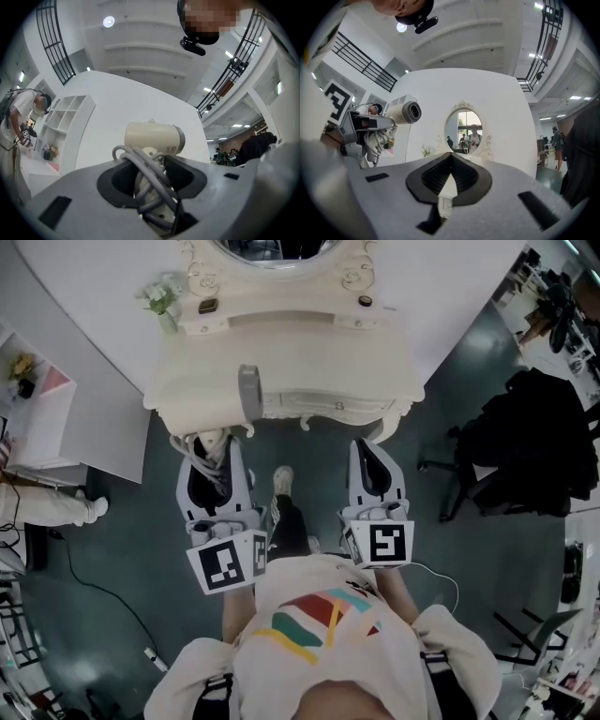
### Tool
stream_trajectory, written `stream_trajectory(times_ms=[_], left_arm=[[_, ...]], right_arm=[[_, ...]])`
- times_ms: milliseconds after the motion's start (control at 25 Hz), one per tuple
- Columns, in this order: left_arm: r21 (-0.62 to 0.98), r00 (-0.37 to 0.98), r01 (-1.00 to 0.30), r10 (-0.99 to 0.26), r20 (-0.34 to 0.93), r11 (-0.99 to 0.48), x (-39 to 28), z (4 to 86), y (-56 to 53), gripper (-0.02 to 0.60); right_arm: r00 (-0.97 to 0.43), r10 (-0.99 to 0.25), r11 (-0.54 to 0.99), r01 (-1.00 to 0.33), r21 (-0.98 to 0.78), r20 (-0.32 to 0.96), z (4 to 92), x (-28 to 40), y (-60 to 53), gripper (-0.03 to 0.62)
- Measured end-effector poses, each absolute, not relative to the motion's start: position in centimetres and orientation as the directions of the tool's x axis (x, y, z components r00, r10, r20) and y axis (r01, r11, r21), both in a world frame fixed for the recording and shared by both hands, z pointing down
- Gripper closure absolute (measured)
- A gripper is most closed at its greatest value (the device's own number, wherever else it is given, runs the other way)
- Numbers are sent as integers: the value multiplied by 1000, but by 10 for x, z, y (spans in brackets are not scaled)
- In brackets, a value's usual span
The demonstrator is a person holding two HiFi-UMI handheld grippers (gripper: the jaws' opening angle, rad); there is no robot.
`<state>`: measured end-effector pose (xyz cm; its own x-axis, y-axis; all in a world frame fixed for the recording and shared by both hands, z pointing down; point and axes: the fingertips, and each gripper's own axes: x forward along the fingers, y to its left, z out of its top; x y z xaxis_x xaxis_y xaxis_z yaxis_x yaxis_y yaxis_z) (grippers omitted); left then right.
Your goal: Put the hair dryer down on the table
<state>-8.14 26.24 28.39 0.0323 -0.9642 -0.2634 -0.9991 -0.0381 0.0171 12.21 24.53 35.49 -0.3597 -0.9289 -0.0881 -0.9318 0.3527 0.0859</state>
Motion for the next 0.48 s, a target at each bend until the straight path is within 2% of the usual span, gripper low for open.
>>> stream_trajectory(times_ms=[480], left_arm=[[28,45,-998,-957,-285,-55,-90,279,198,407]], right_arm=[[-389,-917,379,-919,109,-91,355,100,181,594]])
